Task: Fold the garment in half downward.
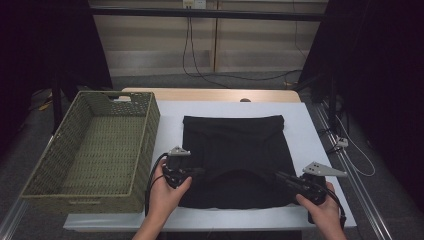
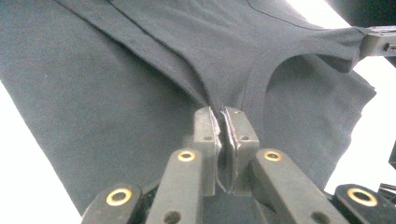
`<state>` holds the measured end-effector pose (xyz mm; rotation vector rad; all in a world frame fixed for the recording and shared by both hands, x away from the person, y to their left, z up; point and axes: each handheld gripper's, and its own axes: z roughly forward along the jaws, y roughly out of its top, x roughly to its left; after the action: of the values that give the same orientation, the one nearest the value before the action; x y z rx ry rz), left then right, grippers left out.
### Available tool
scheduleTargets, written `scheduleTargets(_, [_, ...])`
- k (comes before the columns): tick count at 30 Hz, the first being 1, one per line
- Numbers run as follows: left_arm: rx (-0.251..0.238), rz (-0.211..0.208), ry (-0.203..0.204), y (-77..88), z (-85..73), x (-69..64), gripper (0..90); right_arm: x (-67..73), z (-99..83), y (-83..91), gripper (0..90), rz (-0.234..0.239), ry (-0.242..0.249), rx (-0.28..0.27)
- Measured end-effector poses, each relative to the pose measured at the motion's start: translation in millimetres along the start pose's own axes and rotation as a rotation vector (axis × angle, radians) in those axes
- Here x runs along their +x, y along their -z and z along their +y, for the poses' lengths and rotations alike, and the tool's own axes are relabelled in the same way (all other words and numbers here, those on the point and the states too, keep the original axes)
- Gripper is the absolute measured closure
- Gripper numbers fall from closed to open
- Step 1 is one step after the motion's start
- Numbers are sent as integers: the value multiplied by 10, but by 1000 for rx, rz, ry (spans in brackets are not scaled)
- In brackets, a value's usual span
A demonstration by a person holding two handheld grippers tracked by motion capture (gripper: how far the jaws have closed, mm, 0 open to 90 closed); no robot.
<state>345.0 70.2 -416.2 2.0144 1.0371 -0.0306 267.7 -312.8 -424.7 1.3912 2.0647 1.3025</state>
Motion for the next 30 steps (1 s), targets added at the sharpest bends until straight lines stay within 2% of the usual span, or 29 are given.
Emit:
scheduleTargets(2, [-4,-10,0,16,-10,-1,848,8,-15,24,852,5,5,-1])
scheduleTargets(3, [1,-20,13,19,-16,-12,848,14,-30,42,852,6,9,4])
scheduleTargets(5, [-4,-11,4,24,-22,-12,849,16,-53,73,852,5,12,5])
scheduleTargets(6, [1,-25,13,25,-30,-25,849,16,-53,73,852,5,12,5])
scheduleTargets(10, [-3,-23,4,35,-50,-41,849,23,-77,131,853,6,6,-5])
scheduleTargets(17, [-6,-27,-1,119,-92,-84,851,80,-151,253,855,29,1,-1])
scheduleTargets(22, [-3,-51,0,166,-151,-129,851,122,-186,322,855,37,9,-2])
scheduleTargets(26, [14,-58,0,206,-202,-166,851,162,-216,364,854,43,24,6])
scheduleTargets(29, [20,-52,0,209,-243,-180,849,211,-234,350,851,55,31,39])
scheduleTargets(30, [16,-46,-11,189,-268,-177,843,221,-235,341,839,57,34,43])
